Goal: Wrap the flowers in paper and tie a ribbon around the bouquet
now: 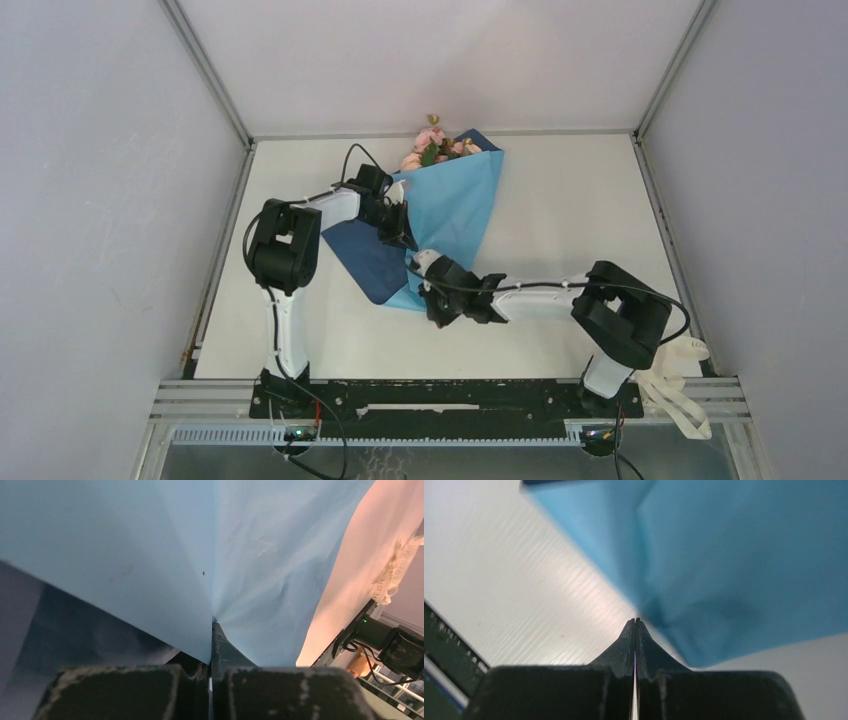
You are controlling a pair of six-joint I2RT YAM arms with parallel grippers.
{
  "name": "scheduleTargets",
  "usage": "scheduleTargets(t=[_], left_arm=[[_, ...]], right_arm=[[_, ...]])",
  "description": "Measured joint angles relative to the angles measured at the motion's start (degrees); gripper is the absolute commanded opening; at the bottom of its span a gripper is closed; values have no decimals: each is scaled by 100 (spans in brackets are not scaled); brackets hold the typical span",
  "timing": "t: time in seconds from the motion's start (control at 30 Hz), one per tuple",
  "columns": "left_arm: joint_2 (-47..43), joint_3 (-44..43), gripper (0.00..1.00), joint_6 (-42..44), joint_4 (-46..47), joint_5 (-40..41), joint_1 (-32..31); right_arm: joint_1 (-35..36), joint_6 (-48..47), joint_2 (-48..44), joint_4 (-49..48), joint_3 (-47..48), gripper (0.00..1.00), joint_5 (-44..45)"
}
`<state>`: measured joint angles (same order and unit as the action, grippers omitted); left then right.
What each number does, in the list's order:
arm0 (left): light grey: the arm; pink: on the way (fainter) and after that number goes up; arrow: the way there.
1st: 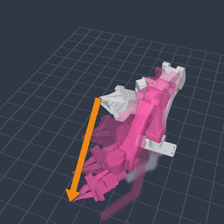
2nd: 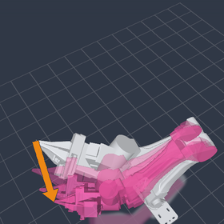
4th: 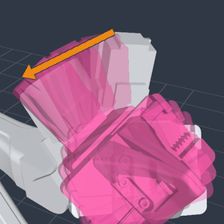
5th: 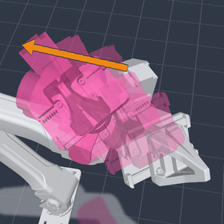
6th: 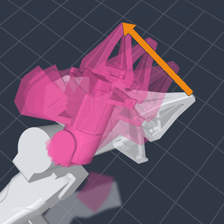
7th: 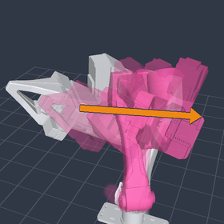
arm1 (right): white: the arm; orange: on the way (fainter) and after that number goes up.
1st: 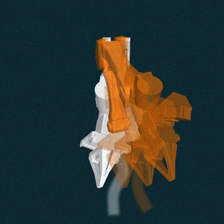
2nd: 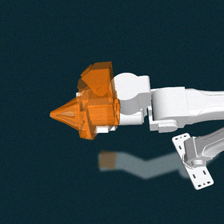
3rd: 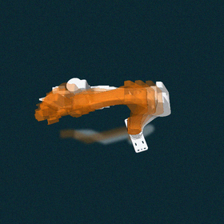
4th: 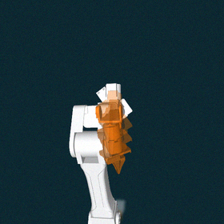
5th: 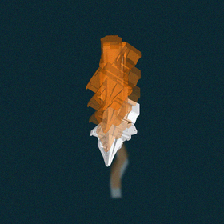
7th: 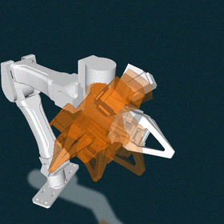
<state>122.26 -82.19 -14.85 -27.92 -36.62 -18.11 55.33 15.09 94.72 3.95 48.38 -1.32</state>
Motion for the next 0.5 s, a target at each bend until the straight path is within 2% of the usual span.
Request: scheduleTargets(t=[0.13,0.3,0.4,0.5], left_arm=[[0,-4,0,35,-13,7,7],[0,-13,0,83,-33,28,9],[0,-15,0,92,-35,28,9],[0,-15,0,94,-37,28,9]], right_arm=[[468,151,98,-52,-144,0,-109],[544,282,-205,83,-376,0,-214],[426,234,-754,468,-494,0,-439],[87,192,-1237,428,-463,0,-732]])
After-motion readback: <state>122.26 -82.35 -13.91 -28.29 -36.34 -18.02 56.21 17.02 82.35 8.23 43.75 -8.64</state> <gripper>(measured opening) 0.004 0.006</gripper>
